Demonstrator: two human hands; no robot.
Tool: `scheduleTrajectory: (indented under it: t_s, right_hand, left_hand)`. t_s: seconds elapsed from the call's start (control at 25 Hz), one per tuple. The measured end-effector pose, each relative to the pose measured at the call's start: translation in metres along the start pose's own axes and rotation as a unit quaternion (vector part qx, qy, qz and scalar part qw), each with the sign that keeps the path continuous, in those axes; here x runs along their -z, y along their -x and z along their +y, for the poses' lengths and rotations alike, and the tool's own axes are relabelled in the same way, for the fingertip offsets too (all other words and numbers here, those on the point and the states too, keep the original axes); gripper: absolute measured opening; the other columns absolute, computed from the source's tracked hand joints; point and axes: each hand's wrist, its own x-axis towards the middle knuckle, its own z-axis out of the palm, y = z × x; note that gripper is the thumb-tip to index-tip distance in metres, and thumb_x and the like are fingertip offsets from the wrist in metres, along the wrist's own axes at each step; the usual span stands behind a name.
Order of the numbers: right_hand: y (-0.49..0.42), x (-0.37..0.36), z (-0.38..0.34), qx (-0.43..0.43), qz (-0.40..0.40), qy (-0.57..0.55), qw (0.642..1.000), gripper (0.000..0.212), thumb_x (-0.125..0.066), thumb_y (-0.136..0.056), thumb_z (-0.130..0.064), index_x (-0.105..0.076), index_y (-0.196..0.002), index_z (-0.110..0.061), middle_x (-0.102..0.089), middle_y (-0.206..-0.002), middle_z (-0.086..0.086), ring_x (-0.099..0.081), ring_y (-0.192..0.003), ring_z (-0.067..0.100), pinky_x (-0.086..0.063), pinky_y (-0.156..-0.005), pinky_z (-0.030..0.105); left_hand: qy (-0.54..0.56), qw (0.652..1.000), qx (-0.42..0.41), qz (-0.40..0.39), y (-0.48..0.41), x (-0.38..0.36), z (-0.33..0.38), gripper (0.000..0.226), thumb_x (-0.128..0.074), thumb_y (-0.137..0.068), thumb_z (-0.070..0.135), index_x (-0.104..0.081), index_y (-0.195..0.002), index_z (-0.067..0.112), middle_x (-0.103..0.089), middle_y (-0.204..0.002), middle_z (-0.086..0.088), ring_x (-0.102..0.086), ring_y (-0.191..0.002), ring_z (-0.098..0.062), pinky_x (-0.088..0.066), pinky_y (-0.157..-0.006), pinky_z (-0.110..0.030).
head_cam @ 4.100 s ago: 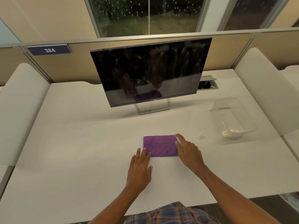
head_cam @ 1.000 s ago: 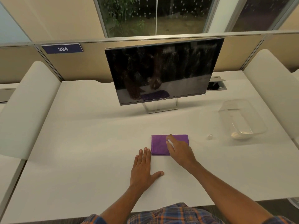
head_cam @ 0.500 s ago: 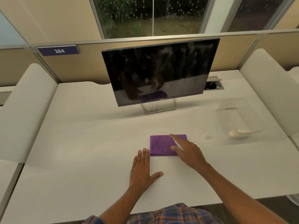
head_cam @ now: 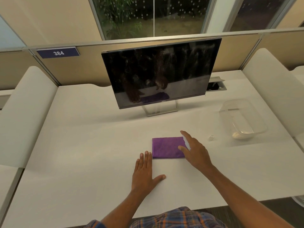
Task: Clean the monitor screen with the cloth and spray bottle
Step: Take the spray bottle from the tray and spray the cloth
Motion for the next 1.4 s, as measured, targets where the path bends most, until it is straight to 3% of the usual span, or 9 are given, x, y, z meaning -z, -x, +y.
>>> scheduleTrajectory:
  t_s: [0.08, 0.32, 0.52, 0.64, 0.72, 0.92, 1.08, 1.2, 1.4]
  right_hand:
    - [0.003, 0.003, -0.001, 0.032, -0.017, -0.036, 0.999, 0.069, -0.062, -0.106, -0.039, -0.028, -0.165, -0.037, -0.051, -0.162, -0.004, -0.057, -0.142, 0.021, -0.05, -0.114, 0.039]
    - [0.012, 0.007, -0.002, 0.036, -0.016, 0.009, 0.999, 0.06, -0.053, -0.11, -0.042, -0.031, -0.165, -0.036, -0.064, -0.15, 0.003, -0.064, -0.134, 0.024, -0.053, -0.11, 0.04]
    - [0.01, 0.003, -0.003, 0.01, 0.007, 0.023, 1.0, 0.056, -0.05, -0.111, -0.039, -0.036, -0.164, -0.028, -0.077, -0.123, 0.004, -0.075, -0.108, 0.023, -0.059, -0.096, 0.036]
    - [0.01, -0.001, 0.003, -0.017, 0.008, 0.037, 0.999, 0.049, -0.051, -0.111, -0.032, -0.045, -0.158, -0.02, -0.078, -0.095, 0.003, -0.07, -0.079, 0.018, -0.05, -0.073, 0.025]
    - [0.011, -0.001, 0.007, -0.033, 0.002, 0.046, 0.998, 0.046, -0.051, -0.111, -0.028, -0.046, -0.156, -0.021, -0.075, -0.086, 0.003, -0.066, -0.072, 0.019, -0.045, -0.068, 0.026]
    - [0.01, 0.0, 0.012, -0.033, -0.003, 0.053, 0.998, 0.051, -0.054, -0.11, -0.03, -0.041, -0.159, -0.028, -0.066, -0.086, -0.006, -0.057, -0.071, 0.012, -0.042, -0.07, 0.024]
    - [0.011, 0.0, 0.016, -0.057, 0.019, 0.048, 0.997, 0.046, -0.056, -0.108, -0.027, -0.049, -0.153, -0.027, -0.065, -0.077, -0.001, -0.062, -0.068, 0.022, -0.042, -0.068, 0.026]
    - [0.016, -0.001, 0.017, -0.054, 0.033, 0.045, 0.997, 0.047, -0.056, -0.108, -0.03, -0.045, -0.154, -0.031, -0.076, -0.092, 0.002, -0.074, -0.086, 0.029, -0.043, -0.07, 0.028]
    - [0.015, 0.005, 0.012, -0.01, 0.021, 0.052, 0.998, 0.051, -0.05, -0.109, -0.049, -0.042, -0.158, -0.036, -0.076, -0.106, -0.004, -0.073, -0.095, 0.02, -0.047, -0.074, 0.028]
  left_hand:
    - [0.001, 1.0, 0.001, 0.001, 0.0, 0.0, 0.0, 0.121, -0.022, -0.085, 0.098, 0.019, -0.167, 0.018, 0.029, -0.17, 0.001, 0.028, -0.158, -0.023, 0.013, -0.129, -0.035]
    - [-0.001, 1.0, -0.002, 0.003, 0.0, -0.001, 0.0, 0.121, -0.024, -0.086, 0.097, 0.019, -0.166, 0.018, 0.03, -0.17, 0.002, 0.031, -0.157, -0.022, 0.014, -0.129, -0.034]
    - [-0.003, 1.0, -0.001, 0.001, 0.001, 0.0, -0.001, 0.121, -0.022, -0.085, 0.097, 0.02, -0.166, 0.018, 0.03, -0.17, 0.002, 0.03, -0.157, -0.022, 0.013, -0.13, -0.035]
    - [-0.001, 1.0, -0.005, 0.002, 0.001, -0.001, -0.001, 0.12, -0.021, -0.085, 0.097, 0.019, -0.166, 0.018, 0.029, -0.171, 0.002, 0.028, -0.159, -0.022, 0.012, -0.13, -0.035]
    - [0.002, 1.0, -0.005, 0.002, 0.001, -0.001, -0.001, 0.12, -0.02, -0.085, 0.098, 0.019, -0.167, 0.018, 0.028, -0.171, 0.002, 0.025, -0.16, -0.023, 0.011, -0.131, -0.035]
    - [0.008, 1.0, -0.004, 0.002, 0.0, -0.002, -0.002, 0.121, -0.021, -0.084, 0.098, 0.018, -0.167, 0.018, 0.027, -0.172, 0.001, 0.026, -0.16, -0.023, 0.009, -0.131, -0.036]
    - [0.003, 1.0, -0.004, 0.0, 0.0, -0.002, -0.002, 0.121, -0.021, -0.085, 0.098, 0.021, -0.166, 0.019, 0.03, -0.171, 0.002, 0.029, -0.158, -0.022, 0.011, -0.13, -0.036]
    - [0.006, 1.0, -0.004, -0.001, 0.0, -0.001, -0.001, 0.121, -0.022, -0.085, 0.098, 0.02, -0.166, 0.019, 0.03, -0.17, 0.002, 0.03, -0.157, -0.022, 0.012, -0.129, -0.035]
    - [0.0, 1.0, -0.002, -0.005, 0.0, 0.0, -0.001, 0.121, -0.023, -0.085, 0.097, 0.019, -0.166, 0.018, 0.028, -0.171, 0.001, 0.026, -0.159, -0.023, 0.01, -0.13, -0.036]
